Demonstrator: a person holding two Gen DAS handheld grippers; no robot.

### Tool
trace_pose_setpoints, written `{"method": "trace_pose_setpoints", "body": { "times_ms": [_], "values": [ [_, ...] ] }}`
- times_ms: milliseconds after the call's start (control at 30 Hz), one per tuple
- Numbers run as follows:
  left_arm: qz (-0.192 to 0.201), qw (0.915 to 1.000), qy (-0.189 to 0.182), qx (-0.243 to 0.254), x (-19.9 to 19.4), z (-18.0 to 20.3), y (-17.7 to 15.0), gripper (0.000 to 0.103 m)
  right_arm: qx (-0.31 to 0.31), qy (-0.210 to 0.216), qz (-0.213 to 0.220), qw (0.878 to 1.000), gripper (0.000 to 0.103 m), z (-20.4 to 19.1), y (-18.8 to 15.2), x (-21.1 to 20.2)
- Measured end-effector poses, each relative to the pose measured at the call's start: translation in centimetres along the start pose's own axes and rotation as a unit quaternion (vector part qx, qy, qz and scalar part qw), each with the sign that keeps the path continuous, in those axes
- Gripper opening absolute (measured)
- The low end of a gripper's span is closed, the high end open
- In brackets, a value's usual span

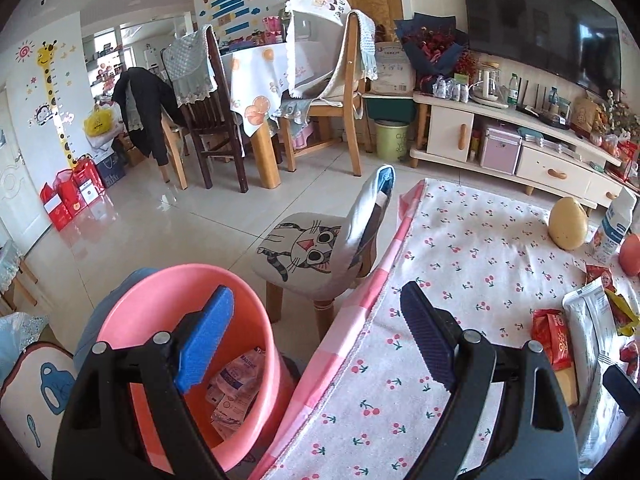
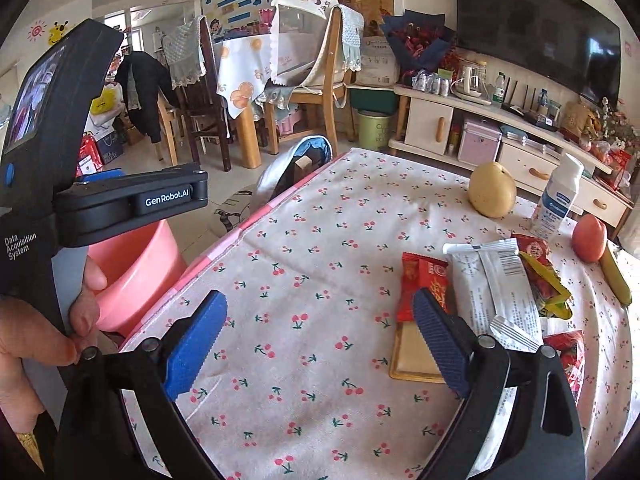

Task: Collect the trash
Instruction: 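Open both tools to drop the carton and pouch into the pink bucket, then move both tools back over the table toward the packets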

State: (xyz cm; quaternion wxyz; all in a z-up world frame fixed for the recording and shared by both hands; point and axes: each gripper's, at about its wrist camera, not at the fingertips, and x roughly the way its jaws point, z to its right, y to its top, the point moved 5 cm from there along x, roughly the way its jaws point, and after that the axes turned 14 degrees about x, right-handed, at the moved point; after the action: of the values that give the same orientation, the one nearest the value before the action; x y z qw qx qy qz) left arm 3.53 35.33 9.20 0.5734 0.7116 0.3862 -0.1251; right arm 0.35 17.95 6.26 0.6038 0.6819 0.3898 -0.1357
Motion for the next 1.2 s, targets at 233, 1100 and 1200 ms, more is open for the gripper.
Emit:
{"method": "trace_pose_setpoints", "body": {
  "times_ms": [233, 1100, 1200],
  "values": [
    [0.013, 0.9993, -0.013, 0.033, -0.8, 3.7, 0.5, 0.086, 0.002, -0.010, 0.013, 1.000, 0.093, 2.7, -0.2, -1.2],
    [0.042, 0.9903, -0.042, 0.126, -1.7, 13.2, 0.9, 0.087, 0.050, -0.031, 0.039, 0.998, 0.093, 12.2, 0.0, -4.3],
    [0.040, 0.9893, -0.059, 0.128, -1.6, 13.8, 0.8, 0.087, 0.055, -0.032, 0.040, 0.997, 0.093, 13.1, 0.1, -4.6]
  ]
}}
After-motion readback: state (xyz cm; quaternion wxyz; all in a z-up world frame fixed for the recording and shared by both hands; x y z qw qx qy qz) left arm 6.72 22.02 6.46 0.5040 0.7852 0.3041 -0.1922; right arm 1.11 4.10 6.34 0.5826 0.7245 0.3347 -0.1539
